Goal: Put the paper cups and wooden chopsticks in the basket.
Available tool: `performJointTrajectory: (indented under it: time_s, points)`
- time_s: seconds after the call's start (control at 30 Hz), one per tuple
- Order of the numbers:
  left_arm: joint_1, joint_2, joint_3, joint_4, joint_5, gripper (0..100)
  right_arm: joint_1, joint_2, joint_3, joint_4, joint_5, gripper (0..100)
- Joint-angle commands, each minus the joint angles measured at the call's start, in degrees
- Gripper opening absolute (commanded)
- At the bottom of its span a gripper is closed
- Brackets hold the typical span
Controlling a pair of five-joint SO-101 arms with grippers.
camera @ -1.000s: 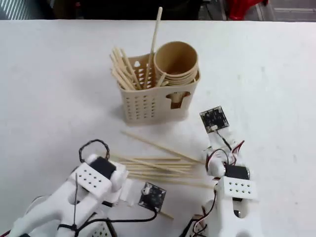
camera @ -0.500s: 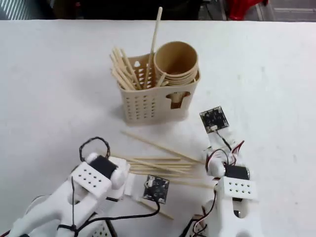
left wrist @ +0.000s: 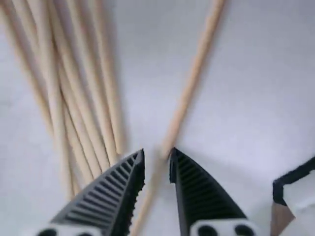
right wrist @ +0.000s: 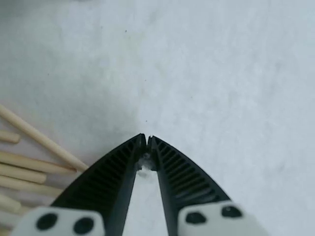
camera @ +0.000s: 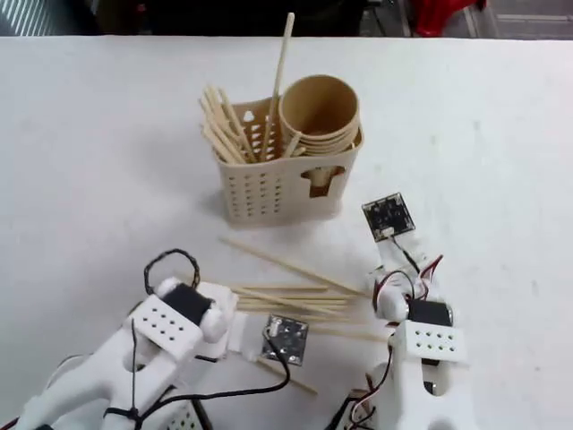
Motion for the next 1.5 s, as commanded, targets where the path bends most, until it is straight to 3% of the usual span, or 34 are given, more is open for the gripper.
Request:
performJointTrajectory:
  time_s: [0.0,0.17,0.37,0.6,0.73,0.83,1.0,1.17,1.3,1.47]
  points:
    - [0.66,0.04,-0.26,-0.18,2.46,14,-0.04,-1.01,-0.26,-1.10,0.35,1.9]
    - [0.66,8.48,-4.22,0.53,2.46,15,-0.04,-1.01,-0.26,-1.10,0.35,1.8]
    - [0.40,21.49,-11.69,0.53,2.55,3,-0.04,-1.01,-0.26,-1.10,0.35,1.8]
    - [0.22,23.16,-12.84,0.62,5.27,2,-0.04,-1.01,-0.26,-1.10,0.35,1.8]
    - [0.40,19.74,-13.19,2.37,8.88,2,-0.04,-0.92,-0.26,-1.01,0.35,1.8]
    - [0.57,14.02,-16.18,8.35,10.73,2,-0.04,-0.92,-0.26,-1.01,0.35,1.8]
    - [0.13,1.89,-26.81,20.57,14.15,2,-0.04,-0.92,-0.26,-1.01,0.35,1.8]
    - [0.13,-5.76,-41.93,26.99,21.36,2,-0.04,-0.92,-0.26,-1.01,0.35,1.8]
    - [0.13,-6.02,-51.96,23.03,29.54,2,-0.04,-0.84,-0.26,-1.01,0.35,1.8]
    - [-4.44,-5.93,-58.37,5.80,40.35,2,-0.04,-0.75,-0.26,-0.92,0.35,1.8]
